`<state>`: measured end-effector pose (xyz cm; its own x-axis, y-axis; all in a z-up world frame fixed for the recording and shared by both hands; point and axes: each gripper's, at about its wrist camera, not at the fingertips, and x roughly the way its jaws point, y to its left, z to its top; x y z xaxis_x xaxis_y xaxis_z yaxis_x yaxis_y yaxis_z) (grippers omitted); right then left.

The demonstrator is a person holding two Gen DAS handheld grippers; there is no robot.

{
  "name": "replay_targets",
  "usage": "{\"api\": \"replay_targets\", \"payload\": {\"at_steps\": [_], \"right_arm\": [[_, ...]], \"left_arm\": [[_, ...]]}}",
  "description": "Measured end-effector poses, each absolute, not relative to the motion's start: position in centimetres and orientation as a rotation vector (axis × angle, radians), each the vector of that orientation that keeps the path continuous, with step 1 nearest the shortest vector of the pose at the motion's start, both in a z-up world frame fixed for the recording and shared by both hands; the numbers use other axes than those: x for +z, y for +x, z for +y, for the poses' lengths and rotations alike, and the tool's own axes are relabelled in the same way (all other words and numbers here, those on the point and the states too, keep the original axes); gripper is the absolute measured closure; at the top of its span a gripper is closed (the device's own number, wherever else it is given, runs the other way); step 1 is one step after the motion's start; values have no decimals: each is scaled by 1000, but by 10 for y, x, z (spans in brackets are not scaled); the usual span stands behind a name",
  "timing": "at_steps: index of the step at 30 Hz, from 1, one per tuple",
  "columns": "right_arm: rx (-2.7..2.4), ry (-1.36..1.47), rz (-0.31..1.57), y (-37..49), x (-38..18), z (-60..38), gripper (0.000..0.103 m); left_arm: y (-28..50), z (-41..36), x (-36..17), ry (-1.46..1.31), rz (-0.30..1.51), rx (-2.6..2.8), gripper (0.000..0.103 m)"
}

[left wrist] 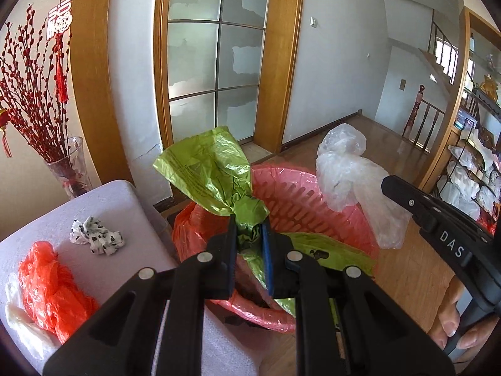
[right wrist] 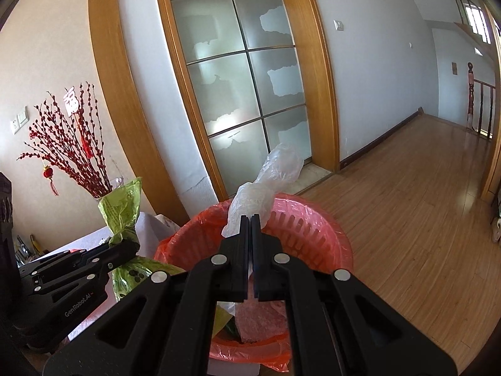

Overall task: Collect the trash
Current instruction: 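Carry the green and clear bags to the basket and open both grippers, then grasp the red bag with the right gripper while the left gripper grasps the white bag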

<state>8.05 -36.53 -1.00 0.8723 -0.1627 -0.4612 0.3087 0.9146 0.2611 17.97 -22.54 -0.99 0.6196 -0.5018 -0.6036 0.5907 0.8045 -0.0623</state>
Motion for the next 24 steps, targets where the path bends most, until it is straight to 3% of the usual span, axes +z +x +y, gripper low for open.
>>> {"api": "replay_targets", "payload": {"at_steps": [6,9,10,12,14,24], "right_arm": [[-245,356,449,88,-15,-373,101],[-232,362,458,93,-18,-378,100],[-234,367,458,94,-20,-379,99],[-235,374,472,95,-25,-383,88],[-248,379,468,93,-28,-384,64],[-241,359,499,87,-34,-375,63]], "left_arm": [[189,-242,-19,162,655,-643,87],[195,-248,-26,158,665,-643,82],[197,-249,-28,159,671,-639,75],[200,-247,-33,157,681,-630,64],[202,-244,-37,157,689,-617,61],[196,-198,-36,114,677,-509,59]]}}
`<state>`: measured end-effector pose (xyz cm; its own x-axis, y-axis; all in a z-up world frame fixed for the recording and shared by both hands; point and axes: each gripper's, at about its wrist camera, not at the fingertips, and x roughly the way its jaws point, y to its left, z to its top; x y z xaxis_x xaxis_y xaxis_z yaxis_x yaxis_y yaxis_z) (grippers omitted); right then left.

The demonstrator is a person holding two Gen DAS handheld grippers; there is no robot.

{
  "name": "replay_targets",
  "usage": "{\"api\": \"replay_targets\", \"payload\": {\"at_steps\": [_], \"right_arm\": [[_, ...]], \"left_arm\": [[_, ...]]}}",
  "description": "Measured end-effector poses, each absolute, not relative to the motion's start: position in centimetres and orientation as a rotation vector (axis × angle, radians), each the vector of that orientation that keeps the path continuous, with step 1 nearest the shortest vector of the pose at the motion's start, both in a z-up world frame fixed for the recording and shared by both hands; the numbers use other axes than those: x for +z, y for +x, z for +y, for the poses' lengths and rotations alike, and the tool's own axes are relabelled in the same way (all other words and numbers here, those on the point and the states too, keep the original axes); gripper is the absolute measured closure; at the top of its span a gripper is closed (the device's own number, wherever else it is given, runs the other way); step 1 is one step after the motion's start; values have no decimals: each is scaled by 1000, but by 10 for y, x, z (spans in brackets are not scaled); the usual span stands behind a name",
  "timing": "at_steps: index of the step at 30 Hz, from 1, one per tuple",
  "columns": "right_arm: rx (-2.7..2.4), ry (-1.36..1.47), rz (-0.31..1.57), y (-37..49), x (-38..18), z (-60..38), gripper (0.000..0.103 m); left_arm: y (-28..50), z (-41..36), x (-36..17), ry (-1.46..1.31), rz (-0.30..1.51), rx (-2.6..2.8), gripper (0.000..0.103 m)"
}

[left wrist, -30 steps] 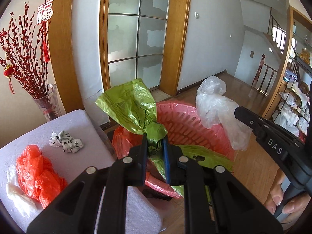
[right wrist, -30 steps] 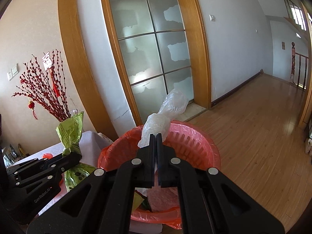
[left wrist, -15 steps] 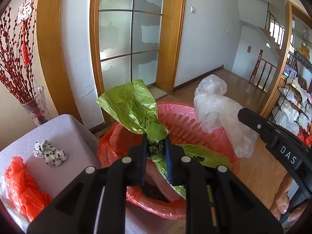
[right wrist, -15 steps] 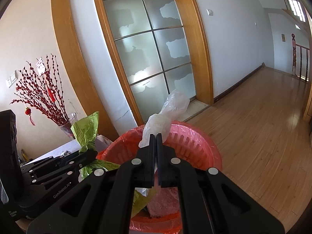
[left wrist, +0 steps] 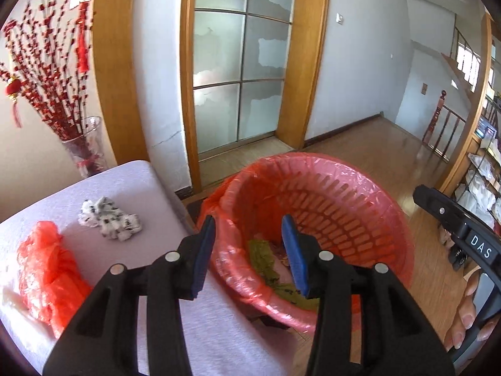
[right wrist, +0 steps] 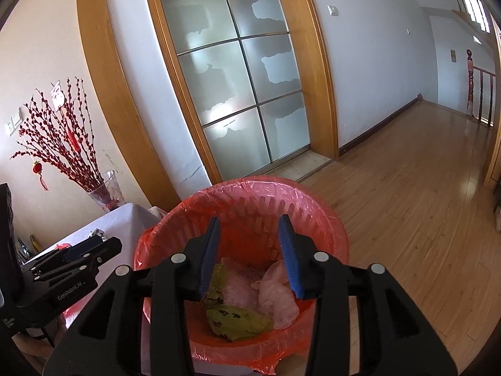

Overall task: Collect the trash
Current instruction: 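Grasp the red bag with the right gripper while the left gripper grasps the white bag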

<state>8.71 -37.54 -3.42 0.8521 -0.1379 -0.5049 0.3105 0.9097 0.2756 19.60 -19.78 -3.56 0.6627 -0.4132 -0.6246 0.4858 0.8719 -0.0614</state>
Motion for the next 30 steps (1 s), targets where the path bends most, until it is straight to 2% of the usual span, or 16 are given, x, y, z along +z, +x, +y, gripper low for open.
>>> {"api": "replay_targets", "payload": {"at_steps": [9,21,30], "right_arm": [[-77,277,528,101,-27,-310,64],[277,142,618,146,-31,-146,64],[286,67,727,181,-48,-91,64]], "left_arm": [[175,-117,-11,63,586,-357,59],[145,62,6,21,562,80,59],[126,119,4,-56,563,135,59]]}}
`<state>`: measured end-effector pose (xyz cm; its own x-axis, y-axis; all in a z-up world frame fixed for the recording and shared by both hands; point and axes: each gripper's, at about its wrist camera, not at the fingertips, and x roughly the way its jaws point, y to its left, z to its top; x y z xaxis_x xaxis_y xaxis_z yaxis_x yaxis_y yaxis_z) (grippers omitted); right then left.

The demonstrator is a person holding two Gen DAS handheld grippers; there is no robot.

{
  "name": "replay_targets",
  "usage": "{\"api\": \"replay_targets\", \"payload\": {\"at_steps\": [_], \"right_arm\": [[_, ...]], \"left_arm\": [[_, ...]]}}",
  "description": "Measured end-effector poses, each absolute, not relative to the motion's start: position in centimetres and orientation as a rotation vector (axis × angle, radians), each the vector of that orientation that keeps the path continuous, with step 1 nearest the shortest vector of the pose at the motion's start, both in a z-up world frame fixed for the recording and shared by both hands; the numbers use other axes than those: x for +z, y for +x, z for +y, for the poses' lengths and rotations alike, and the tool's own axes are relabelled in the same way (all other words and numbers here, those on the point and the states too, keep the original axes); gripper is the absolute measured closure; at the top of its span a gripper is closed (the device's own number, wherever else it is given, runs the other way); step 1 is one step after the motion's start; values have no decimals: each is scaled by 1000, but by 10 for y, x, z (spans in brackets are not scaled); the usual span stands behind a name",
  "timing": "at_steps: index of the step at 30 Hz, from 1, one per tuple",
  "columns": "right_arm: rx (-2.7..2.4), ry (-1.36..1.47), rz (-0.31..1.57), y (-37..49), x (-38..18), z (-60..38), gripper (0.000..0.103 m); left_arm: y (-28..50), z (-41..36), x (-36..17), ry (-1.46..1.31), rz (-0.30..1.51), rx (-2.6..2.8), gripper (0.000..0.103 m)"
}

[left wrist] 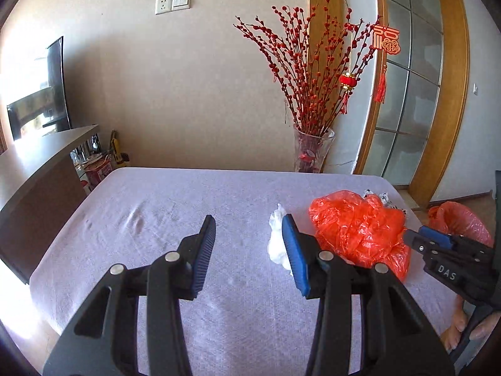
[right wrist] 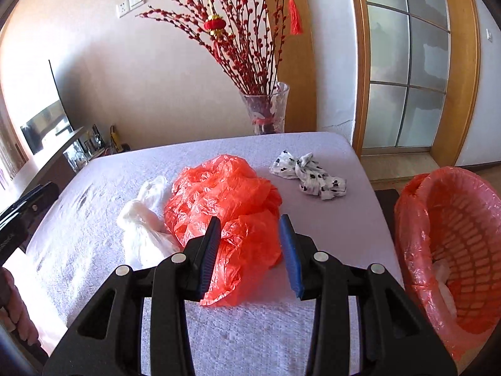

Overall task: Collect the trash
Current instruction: 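Grasp the red bag with the right gripper while the left gripper grasps the white bag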

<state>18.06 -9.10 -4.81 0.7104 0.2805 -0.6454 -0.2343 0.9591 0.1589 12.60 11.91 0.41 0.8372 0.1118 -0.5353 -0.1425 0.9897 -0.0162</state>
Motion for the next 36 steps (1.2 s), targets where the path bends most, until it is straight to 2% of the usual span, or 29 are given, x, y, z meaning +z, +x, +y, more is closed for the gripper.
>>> {"api": "replay_targets", "payload": {"at_steps": [1,2,4,19,29,36], "right_arm": [[286,50,744,184,-52,-87,64],[290,34,762,187,-56,-82,72],[295,5,789,191,-62,-77,99],[291,96,572,184,6,-96,101],[214,111,510,165,14,-126,101],[145,134,492,151,13,-160,101]], "left_arm": [[126,121,3,-59,565,132,59],[127,122,3,-62,568,130,59],[130,124,2,-70,574,122,59],[138,129,-10,-104,597,103,59],[160,105,-25,-84,660,45,59],[190,84,-55,-82,778,22,59]]}}
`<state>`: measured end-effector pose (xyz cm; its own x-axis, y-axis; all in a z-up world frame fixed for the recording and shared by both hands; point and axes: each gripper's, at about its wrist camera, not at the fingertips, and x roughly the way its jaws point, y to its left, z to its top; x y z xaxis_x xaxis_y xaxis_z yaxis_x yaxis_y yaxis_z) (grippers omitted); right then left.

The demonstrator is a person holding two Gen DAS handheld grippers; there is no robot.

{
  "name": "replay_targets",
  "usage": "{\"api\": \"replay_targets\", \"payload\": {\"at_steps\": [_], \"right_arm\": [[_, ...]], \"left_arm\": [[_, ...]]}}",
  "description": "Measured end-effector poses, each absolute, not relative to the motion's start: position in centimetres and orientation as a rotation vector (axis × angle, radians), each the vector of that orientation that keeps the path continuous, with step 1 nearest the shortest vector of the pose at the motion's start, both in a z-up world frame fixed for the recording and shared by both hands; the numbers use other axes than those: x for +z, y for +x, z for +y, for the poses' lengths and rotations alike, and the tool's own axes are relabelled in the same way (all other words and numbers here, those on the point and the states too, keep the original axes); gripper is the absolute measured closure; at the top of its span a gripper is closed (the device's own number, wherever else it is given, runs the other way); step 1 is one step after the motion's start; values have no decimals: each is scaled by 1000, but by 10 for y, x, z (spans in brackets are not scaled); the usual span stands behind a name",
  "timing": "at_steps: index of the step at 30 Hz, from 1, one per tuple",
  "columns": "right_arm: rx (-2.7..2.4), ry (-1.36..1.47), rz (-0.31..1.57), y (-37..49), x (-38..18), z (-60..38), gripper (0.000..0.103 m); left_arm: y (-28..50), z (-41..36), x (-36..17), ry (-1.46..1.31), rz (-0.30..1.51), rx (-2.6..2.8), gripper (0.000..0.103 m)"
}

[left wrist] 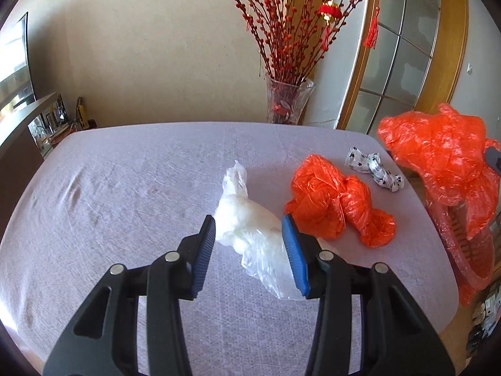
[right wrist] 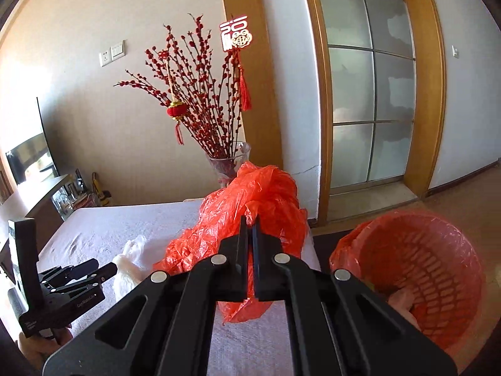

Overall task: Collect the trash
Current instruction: 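Grasp the red bag with the right gripper while the left gripper grasps the white bag, then carry the red and white bags over the basket and open both grippers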

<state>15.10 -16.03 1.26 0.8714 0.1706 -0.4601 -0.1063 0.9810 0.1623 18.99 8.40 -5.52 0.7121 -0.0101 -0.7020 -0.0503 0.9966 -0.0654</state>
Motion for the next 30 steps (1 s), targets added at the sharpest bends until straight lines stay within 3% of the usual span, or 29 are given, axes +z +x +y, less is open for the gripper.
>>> {"api": "replay_targets", "payload": {"at_steps": [8,9,13,15,30], "right_arm": [[89,193,515,142,-3,-197,101],[84,199,519,141,-5,-200,101],[63,213,527,133,-10,-212,101],[53,219,524,130,-11,-219,101],[-36,281,473,101,-3,-271,101]], "left_arm": [[208,71,-90,-43,916,32,52],[209,70,-94,-45,932,30,55],[209,67,-91,-47,921,15,83],[208,67,-87,-51,908,11,87],[189,23,-23,20,771,-96,88]]}}
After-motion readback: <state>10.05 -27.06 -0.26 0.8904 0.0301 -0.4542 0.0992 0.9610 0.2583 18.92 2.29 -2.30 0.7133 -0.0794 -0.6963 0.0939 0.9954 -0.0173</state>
